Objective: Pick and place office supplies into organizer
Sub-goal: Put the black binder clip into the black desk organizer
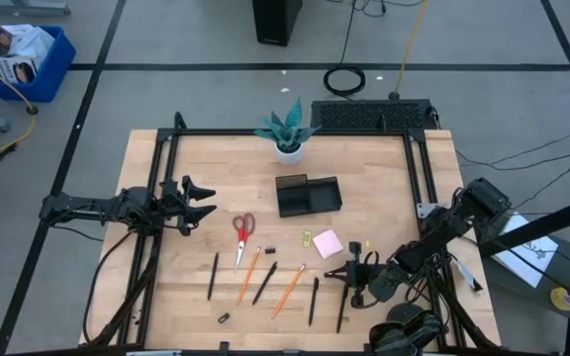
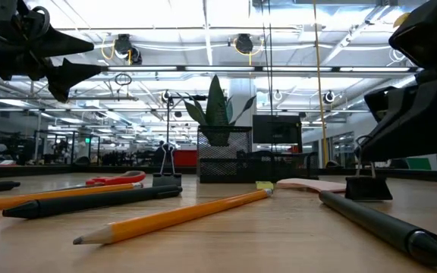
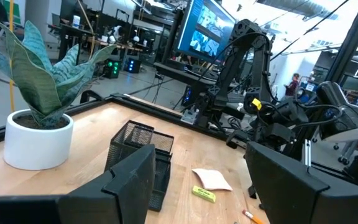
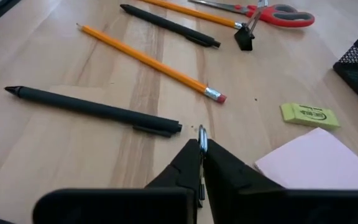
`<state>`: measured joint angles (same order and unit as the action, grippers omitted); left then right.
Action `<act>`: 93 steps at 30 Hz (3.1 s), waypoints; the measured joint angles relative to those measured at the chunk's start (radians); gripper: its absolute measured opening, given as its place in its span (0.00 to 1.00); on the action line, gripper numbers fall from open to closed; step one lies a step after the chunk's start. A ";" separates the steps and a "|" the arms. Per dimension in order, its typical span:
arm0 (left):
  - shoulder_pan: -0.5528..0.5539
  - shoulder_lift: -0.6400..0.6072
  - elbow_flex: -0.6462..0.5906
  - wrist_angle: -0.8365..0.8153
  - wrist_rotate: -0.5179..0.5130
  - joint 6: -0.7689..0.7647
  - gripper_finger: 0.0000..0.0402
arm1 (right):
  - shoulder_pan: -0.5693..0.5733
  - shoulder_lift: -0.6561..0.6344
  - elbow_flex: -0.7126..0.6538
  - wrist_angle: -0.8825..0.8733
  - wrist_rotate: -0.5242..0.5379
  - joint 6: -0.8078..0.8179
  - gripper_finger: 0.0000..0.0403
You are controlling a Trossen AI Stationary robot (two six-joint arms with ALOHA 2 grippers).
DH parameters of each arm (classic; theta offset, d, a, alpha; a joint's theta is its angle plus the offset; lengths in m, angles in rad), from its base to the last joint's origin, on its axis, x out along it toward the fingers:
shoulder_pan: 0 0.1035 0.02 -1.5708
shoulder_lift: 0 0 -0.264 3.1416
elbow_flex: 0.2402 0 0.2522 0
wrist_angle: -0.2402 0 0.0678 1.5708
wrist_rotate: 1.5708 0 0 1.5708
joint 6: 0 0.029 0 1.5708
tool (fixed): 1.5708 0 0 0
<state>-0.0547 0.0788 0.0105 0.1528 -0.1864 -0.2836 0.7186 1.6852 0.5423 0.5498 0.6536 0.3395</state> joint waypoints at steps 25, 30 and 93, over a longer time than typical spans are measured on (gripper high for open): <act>0.000 0.000 0.000 0.035 0.000 -0.015 0.64 | -0.294 0.000 0.000 0.252 -0.002 -0.281 0.01; 0.000 0.000 0.000 0.044 0.000 -0.016 0.64 | -0.375 0.000 0.000 0.334 -0.089 -0.281 0.02; 0.000 0.000 0.000 0.080 -0.026 -0.008 0.64 | -0.709 0.181 0.074 0.468 -0.267 -0.388 0.15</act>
<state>-0.0545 0.0788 0.0105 0.2325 -0.2123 -0.2913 0.0092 1.8660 0.6159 1.0176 0.3870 -0.0484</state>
